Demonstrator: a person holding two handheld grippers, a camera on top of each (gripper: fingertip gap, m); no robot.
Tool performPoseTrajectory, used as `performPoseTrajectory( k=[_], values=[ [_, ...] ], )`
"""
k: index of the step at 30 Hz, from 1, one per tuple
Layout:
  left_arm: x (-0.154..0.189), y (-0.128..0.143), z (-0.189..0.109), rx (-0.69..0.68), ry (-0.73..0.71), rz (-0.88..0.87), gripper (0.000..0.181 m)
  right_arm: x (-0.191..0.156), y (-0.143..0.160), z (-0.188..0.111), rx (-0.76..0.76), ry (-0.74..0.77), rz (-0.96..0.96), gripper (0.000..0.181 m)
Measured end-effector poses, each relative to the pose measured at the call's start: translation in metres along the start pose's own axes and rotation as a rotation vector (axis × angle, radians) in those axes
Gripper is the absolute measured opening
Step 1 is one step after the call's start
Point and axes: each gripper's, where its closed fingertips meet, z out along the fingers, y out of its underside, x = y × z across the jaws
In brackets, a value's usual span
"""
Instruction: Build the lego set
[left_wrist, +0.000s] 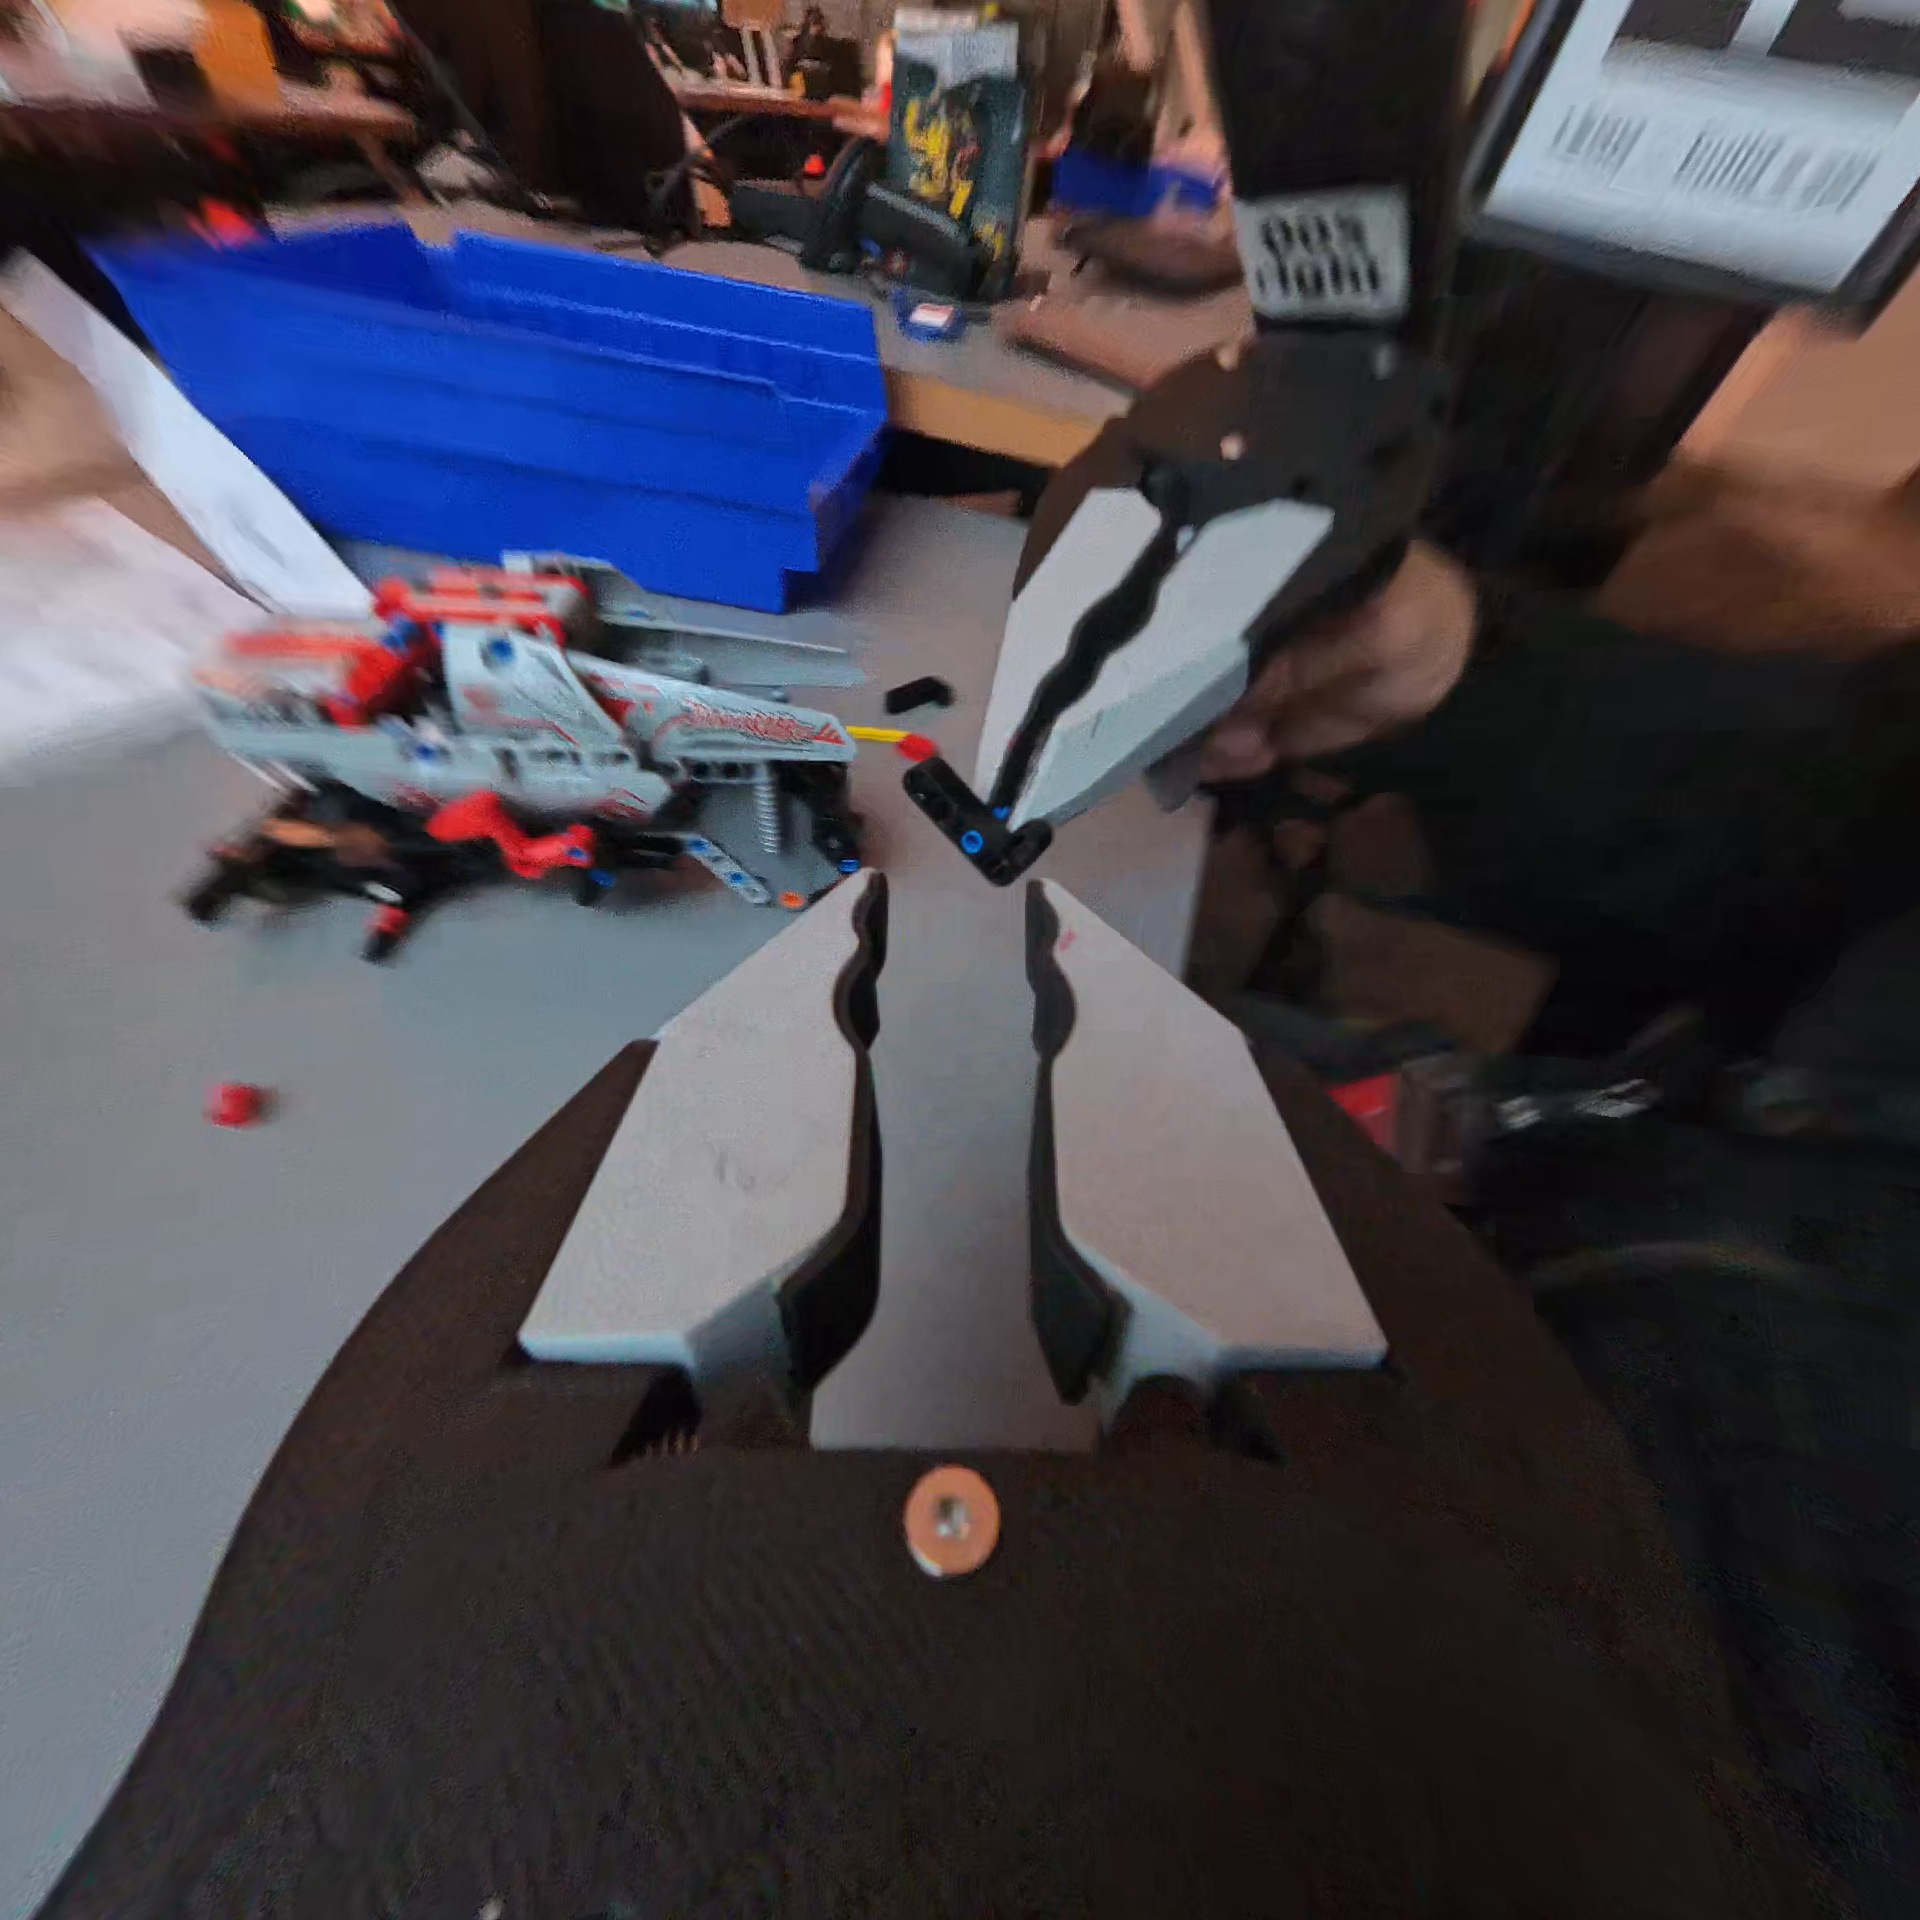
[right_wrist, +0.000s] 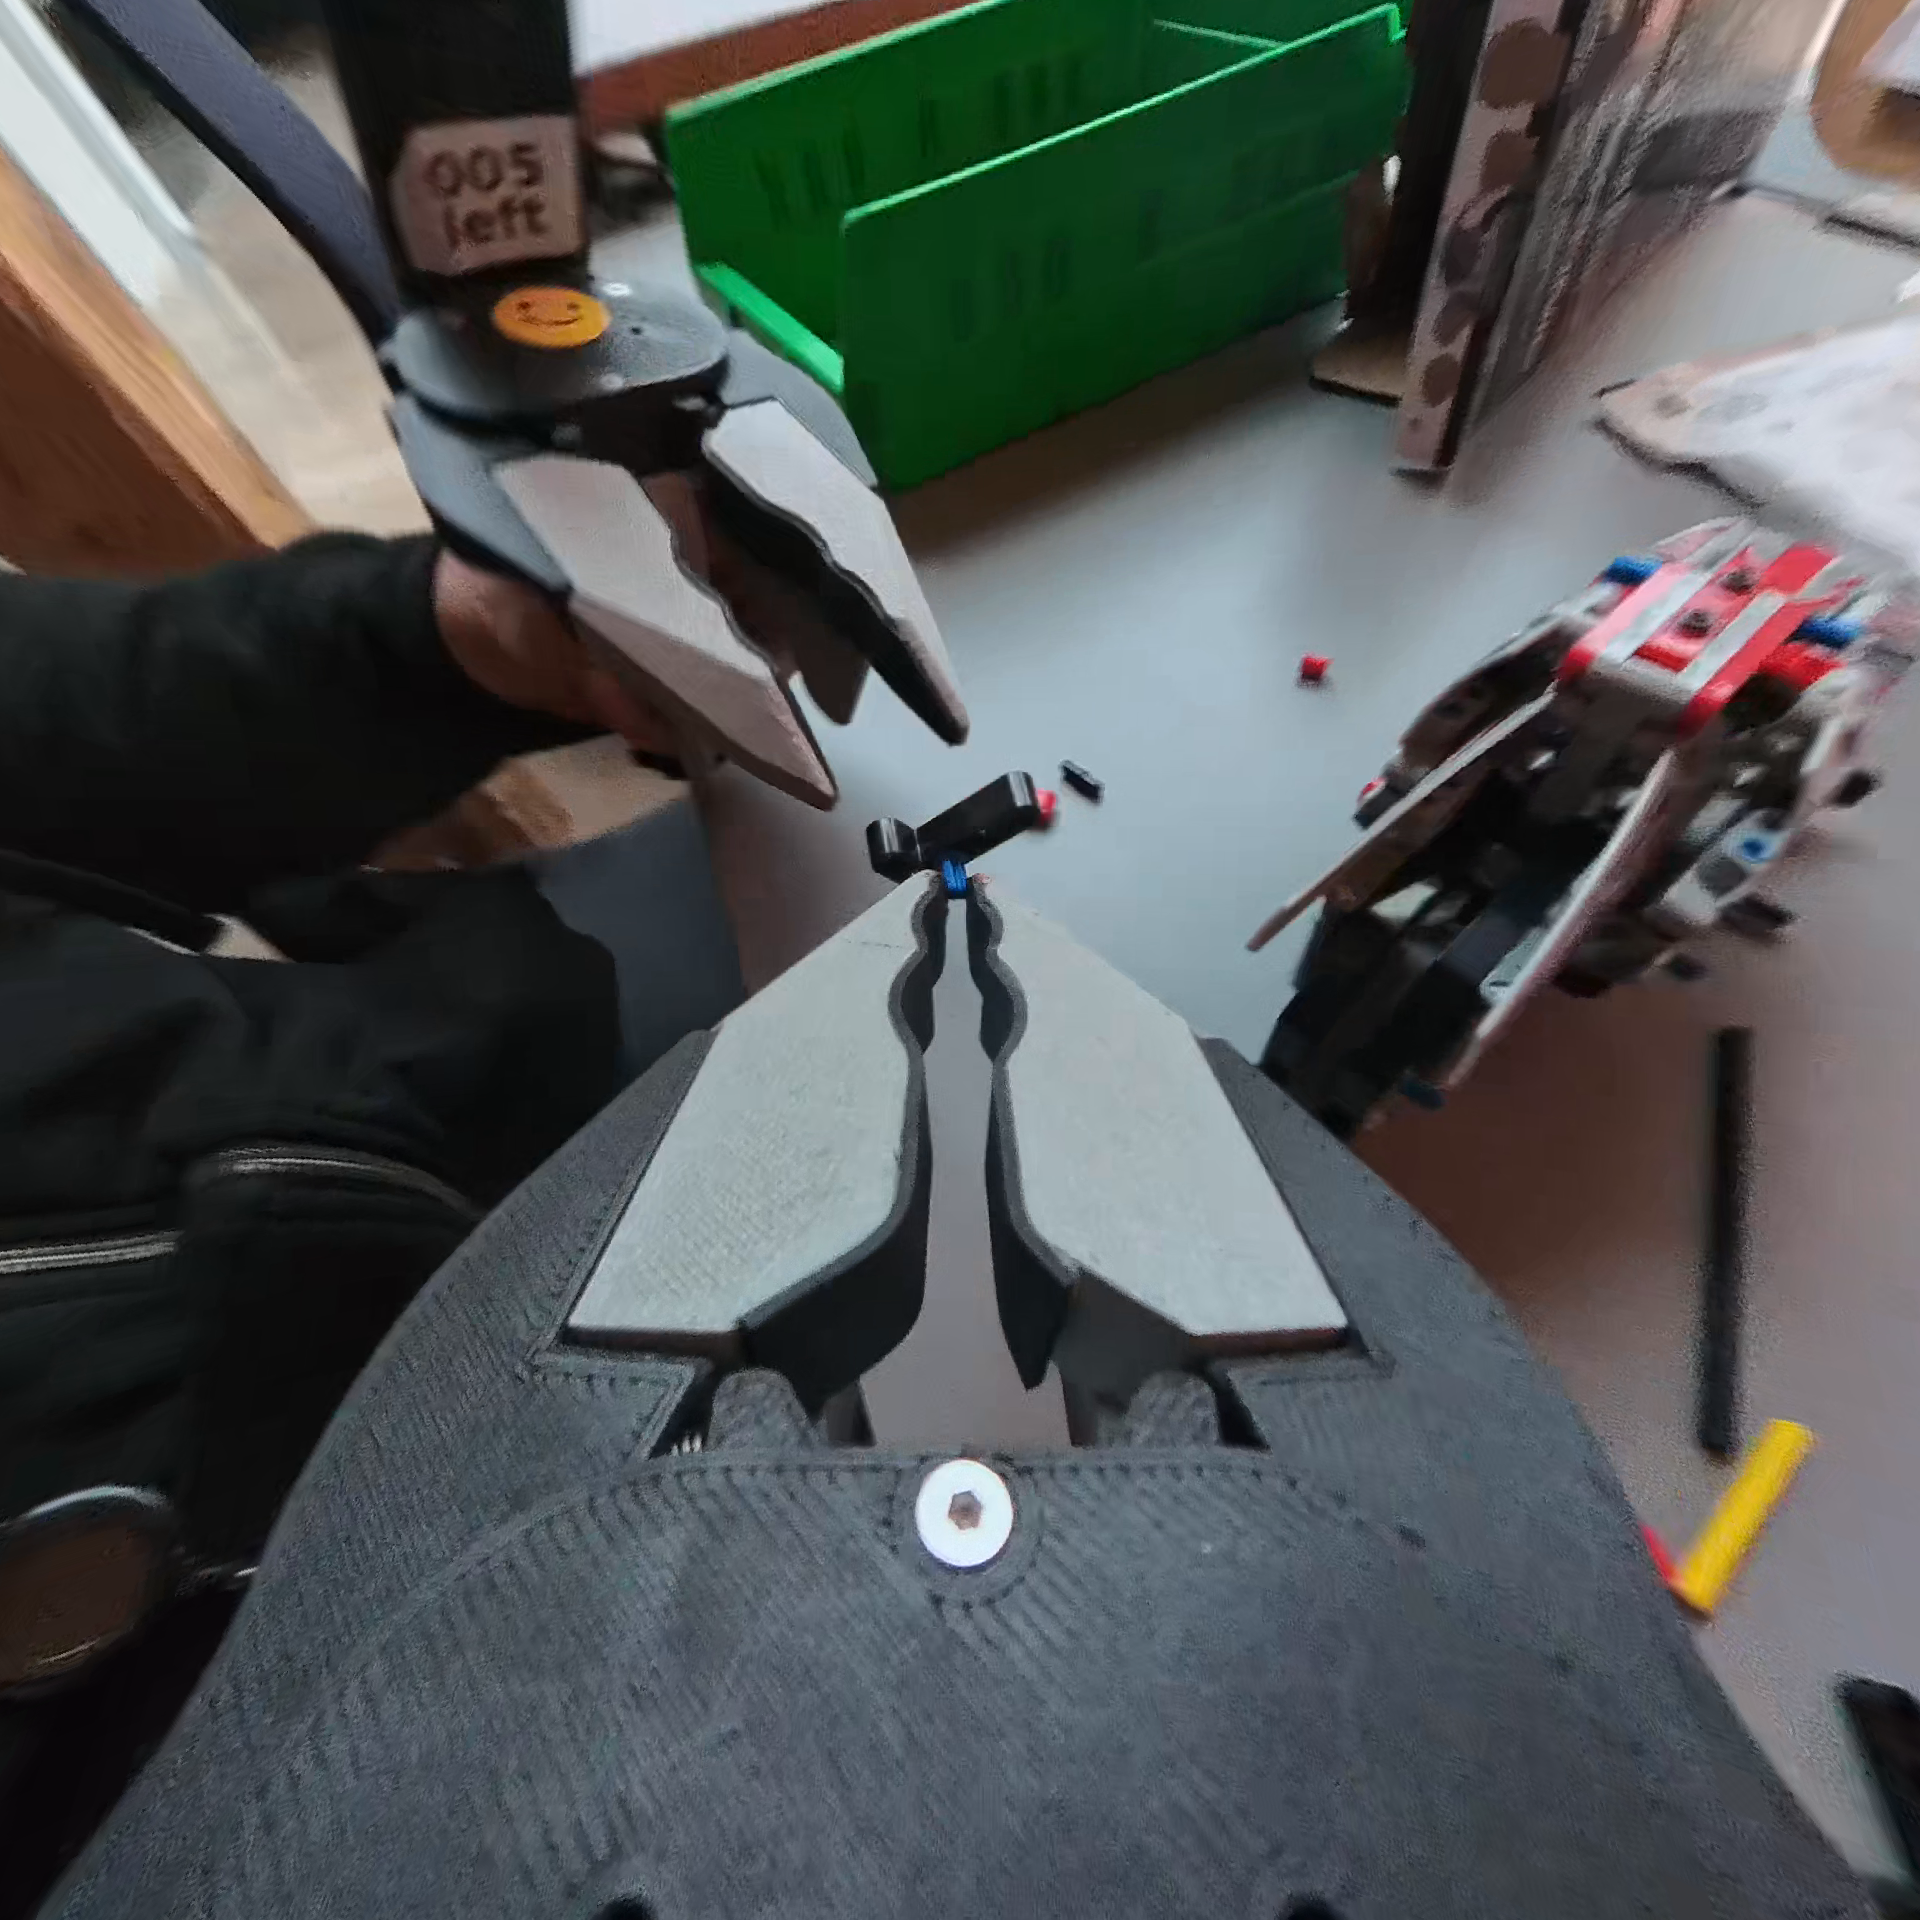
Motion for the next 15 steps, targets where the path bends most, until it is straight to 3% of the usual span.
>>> performPoseTrajectory(
  k=[5,11,15],
  values=[
    [0.012,0.003,0.003,-0.078,-0.158,0.459,0.025,-0.008,-0.003,-0.002,0.045,-0.174,0.247,0.0],
    [0.02,-0.006,0.005,-0.064,-0.287,0.71,0.019,-0.017,0.001,0.0,0.03,-0.297,0.395,0.0],
    [0.023,0.004,0.009,-0.119,-0.311,0.863,0.02,-0.024,0.004,0.002,0.011,-0.372,0.455,0.0]
  ],
)
